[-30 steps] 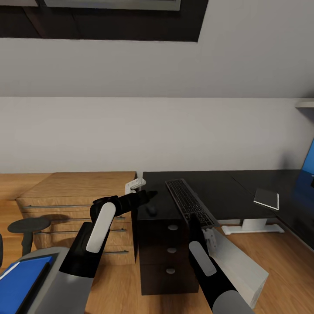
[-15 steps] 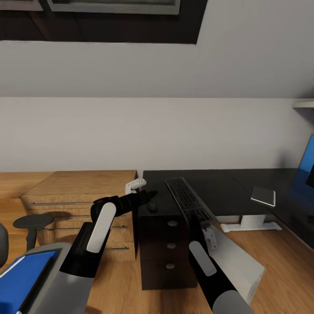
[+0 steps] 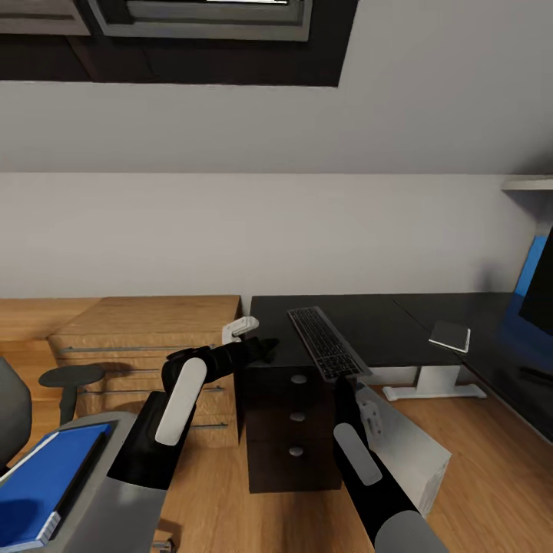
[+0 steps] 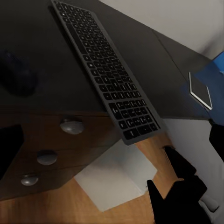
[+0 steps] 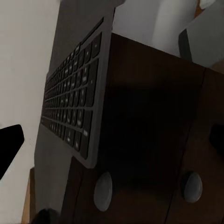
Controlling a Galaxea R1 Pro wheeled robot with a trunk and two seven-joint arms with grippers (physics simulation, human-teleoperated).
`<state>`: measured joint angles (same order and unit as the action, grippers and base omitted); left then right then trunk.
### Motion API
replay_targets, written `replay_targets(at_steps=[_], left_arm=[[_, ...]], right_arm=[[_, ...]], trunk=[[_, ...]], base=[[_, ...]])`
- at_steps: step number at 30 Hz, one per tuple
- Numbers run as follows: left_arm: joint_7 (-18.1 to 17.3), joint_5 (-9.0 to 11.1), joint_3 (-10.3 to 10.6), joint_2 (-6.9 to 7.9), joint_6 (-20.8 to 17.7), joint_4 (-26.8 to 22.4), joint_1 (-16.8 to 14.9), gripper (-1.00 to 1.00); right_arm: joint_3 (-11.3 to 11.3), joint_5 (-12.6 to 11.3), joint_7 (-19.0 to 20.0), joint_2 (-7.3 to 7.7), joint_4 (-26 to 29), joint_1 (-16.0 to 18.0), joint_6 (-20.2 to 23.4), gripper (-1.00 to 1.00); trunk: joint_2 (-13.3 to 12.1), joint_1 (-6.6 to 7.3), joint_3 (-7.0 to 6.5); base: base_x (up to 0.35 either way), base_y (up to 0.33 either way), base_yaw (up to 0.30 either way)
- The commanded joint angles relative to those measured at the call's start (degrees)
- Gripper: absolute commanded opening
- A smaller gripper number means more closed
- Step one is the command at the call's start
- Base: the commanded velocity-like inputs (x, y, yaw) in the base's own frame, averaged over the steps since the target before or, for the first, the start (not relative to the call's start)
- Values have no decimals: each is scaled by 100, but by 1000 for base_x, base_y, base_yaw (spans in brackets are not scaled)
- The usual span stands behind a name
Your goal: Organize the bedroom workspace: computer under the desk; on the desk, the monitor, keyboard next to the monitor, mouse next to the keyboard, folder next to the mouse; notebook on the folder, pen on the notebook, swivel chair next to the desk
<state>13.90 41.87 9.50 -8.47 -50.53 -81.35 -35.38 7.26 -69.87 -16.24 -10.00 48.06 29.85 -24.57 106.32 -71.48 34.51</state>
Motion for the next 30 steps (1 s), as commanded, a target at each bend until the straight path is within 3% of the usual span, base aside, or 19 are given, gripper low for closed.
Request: replay_targets(at_steps=[1,8,20,23,24,30], left_arm=[[56,61,0,0,-16,-1,-4,100],[59,71,-5,10,-18,12,-4,100],[69,68,-14,12,-19,29,-4,100],[69,56,-17,16,-19,31,-4,100],[69,51,-18,17,-18,31,-4,100],[64,46,-14,17,-9,22,-4,100]], right_arm=[[7,-36,5,0,27,4,-38,100],[-12,-25,99,0,213,4,-52,100],[-34,-36,112,336,424,4,-51,100],[-123,-36,112,412,495,4,-49,100],[-277,-36,112,461,560,4,-48,100],[-410,-36,112,530,591,4,-48,100]], trunk=[[-38,23,-12],[-319,177,-137],[-800,441,-353],[-921,506,-407],[-961,528,-425],[-1201,660,-532]], base=[[-9,-3,0],[-2,-1,0],[0,0,0],[0,0,0],[0,0,0],[0,0,0]])
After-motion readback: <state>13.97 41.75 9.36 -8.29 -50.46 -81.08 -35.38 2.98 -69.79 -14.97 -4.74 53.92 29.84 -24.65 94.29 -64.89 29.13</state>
